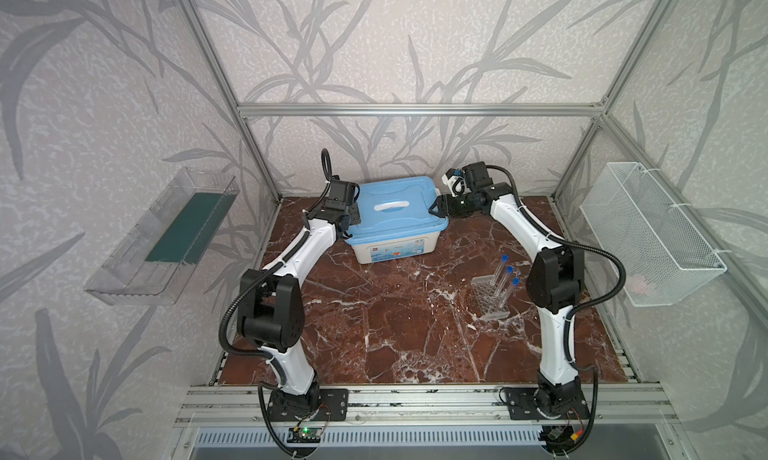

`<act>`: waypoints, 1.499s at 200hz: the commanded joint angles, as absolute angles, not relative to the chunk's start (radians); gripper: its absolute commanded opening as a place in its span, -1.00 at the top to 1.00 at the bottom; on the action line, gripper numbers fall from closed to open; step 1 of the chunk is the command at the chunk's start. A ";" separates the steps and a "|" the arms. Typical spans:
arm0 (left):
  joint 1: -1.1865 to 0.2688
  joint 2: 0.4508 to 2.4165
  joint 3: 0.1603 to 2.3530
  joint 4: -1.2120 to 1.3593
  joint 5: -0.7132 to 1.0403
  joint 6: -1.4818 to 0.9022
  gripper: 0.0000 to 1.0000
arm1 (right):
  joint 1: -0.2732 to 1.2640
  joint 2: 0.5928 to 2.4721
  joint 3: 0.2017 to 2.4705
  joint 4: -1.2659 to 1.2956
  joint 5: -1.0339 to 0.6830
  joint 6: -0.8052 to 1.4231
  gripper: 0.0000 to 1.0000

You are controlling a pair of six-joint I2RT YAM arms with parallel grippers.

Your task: Organize the chemistry lab equipment

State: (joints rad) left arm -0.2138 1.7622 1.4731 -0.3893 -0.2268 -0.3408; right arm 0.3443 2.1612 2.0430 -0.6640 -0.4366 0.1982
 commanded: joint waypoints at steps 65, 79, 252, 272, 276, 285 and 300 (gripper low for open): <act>-0.261 1.830 1.493 -0.487 -0.052 -0.382 0.51 | 0.499 2.186 2.139 -0.806 -0.478 0.017 -0.21; -0.259 1.824 1.487 -0.480 -0.062 -0.378 0.51 | 0.492 2.189 2.150 -0.819 -0.445 0.011 -0.22; -0.162 1.747 1.670 -0.618 -0.131 -0.362 -0.23 | 0.414 2.021 2.145 -0.846 -0.263 0.150 -0.51; -0.160 1.700 1.658 -0.618 -0.120 -0.363 -0.43 | 0.414 1.965 2.127 -0.857 -0.217 0.149 -0.60; -0.160 1.690 1.652 -0.615 -0.113 -0.363 -0.50 | 0.413 1.951 2.120 -0.860 -0.209 0.148 -0.62; -0.160 1.662 1.628 -0.601 -0.083 -0.358 -0.67 | 0.411 1.916 2.099 -0.862 -0.183 0.147 -0.65; -0.160 1.605 1.573 -0.574 -0.040 -0.350 -0.96 | 0.400 1.837 2.032 -0.854 -0.133 0.157 -0.72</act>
